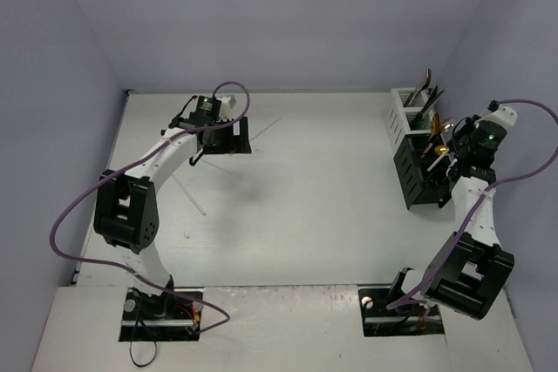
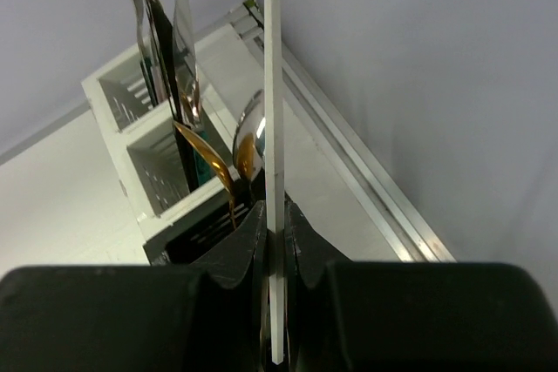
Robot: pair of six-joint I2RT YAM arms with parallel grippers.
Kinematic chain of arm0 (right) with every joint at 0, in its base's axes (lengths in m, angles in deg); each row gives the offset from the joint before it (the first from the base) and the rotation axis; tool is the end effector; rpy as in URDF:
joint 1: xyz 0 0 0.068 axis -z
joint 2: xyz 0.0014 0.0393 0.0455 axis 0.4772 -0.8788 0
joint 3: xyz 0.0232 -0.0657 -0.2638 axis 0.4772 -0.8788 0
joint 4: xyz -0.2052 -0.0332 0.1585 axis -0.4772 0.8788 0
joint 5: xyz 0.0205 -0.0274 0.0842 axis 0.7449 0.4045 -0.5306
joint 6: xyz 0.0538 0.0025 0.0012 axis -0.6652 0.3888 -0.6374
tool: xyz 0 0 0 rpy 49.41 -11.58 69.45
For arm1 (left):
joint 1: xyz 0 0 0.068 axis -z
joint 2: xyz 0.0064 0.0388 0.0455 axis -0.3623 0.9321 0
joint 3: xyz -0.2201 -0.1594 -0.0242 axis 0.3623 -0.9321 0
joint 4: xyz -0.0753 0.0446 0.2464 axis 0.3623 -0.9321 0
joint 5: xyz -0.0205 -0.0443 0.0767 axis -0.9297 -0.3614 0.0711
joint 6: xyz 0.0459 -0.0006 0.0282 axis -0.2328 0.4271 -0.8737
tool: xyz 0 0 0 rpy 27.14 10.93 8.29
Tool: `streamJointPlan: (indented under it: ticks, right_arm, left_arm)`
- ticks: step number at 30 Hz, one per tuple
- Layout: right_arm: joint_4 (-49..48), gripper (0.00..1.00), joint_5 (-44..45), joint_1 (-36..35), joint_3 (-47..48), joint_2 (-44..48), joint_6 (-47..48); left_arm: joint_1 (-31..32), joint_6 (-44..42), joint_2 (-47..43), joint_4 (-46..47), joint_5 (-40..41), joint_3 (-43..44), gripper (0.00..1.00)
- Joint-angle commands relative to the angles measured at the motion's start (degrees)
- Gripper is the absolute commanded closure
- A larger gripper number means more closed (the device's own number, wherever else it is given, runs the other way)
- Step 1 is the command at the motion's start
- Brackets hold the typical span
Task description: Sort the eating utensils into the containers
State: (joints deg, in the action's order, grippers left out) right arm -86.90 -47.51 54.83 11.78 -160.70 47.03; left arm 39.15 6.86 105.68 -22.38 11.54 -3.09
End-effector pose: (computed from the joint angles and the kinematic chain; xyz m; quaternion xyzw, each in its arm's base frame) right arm 0.2724 -0.1306 0.3239 0.2021 0.7031 -0.0476 0.6801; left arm 0.3722 -0.1314 0.2684 0.0294 0.9154 -0.2576 0.3078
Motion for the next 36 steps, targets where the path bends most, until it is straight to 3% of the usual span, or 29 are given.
streamJointPlan:
  ticks: [1, 3, 8, 13, 22, 29, 32, 36]
  right_arm:
    - [-4.1, 0.97, 0.5, 0.4, -3.1, 3.8, 0.4]
    - [-3.9, 0.74, -0.2, 0.5, -4.0, 4.9, 0.4]
    - [-1.4, 0.51, -0.9, 0.4, -2.2, 5.7, 0.8]
    - [0.2, 0.51, -4.8, 0.4, 2.4, 6.5, 0.9]
    - [1.5, 0.55, -15.0, -2.1, 7.1, 11.0, 2.0]
    - [2.4, 0.59, -16.0, -6.2, 6.4, 14.2, 4.5]
    - [2.5, 0.65, -17.3, -6.9, 6.9, 14.4, 4.3]
    - [2.7, 0.72, -19.6, -7.0, 7.9, 14.0, 2.7]
  left_arm:
    - [-0.4, -8.1, 1.7, -2.9, 4.7, 5.7, 0.14]
    - [-0.4, -13.0, 2.4, -4.4, 4.3, 7.1, 0.13]
    - [-0.4, -17.9, 4.6, -6.4, 5.7, 9.0, 0.14]
    - [-0.4, -24.4, 11.0, -10.4, 5.2, 14.8, 0.14]
    - [-0.6, -38.1, 24.5, -18.8, 3.9, 29.5, 0.26]
    - [-0.5, -41.0, 32.2, -20.1, 2.0, 38.7, 0.31]
    - [-0.6, -41.3, 36.6, -21.8, 1.3, 42.9, 0.39]
    - [-0.6, -40.4, 39.2, -24.1, 0.2, 45.2, 0.59]
